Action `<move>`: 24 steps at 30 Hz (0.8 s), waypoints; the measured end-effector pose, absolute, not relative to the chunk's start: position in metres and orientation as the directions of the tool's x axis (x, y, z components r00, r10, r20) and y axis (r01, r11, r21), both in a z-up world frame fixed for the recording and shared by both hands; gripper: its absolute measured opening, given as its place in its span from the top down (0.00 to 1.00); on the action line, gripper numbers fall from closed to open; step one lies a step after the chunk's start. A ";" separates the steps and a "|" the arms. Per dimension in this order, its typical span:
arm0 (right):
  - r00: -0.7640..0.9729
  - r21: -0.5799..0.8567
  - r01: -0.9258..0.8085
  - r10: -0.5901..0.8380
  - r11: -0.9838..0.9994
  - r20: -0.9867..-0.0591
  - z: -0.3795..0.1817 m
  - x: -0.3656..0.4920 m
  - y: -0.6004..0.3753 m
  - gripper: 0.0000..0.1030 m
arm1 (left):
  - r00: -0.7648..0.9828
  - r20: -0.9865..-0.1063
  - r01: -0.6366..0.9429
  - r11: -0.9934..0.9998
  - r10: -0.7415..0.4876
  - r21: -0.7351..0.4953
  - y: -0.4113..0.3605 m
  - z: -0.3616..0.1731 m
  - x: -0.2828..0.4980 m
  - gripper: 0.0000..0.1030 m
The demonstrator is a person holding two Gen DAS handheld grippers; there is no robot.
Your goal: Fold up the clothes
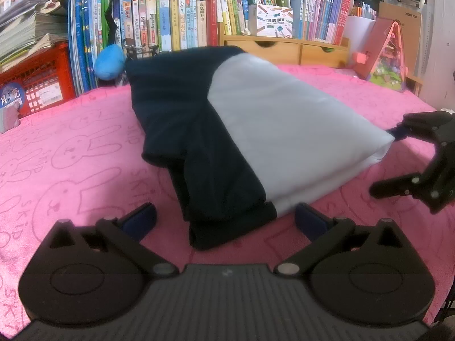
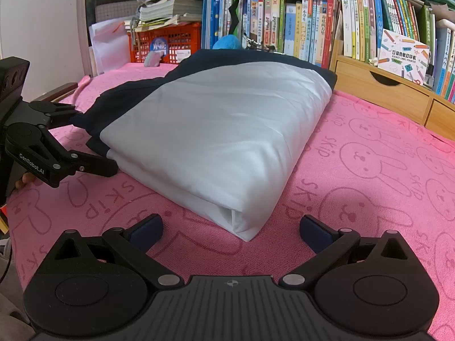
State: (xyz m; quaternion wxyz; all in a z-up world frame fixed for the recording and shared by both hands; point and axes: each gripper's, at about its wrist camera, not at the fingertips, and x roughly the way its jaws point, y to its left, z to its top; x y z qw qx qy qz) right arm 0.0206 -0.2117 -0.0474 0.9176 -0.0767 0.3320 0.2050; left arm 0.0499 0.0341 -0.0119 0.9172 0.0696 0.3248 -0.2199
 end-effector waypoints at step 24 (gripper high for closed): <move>0.695 -0.003 -0.426 0.325 0.905 -0.642 -0.047 0.021 -0.212 0.00 | 0.696 -0.625 0.441 0.897 -0.353 -0.015 0.032 -0.012 0.050 0.00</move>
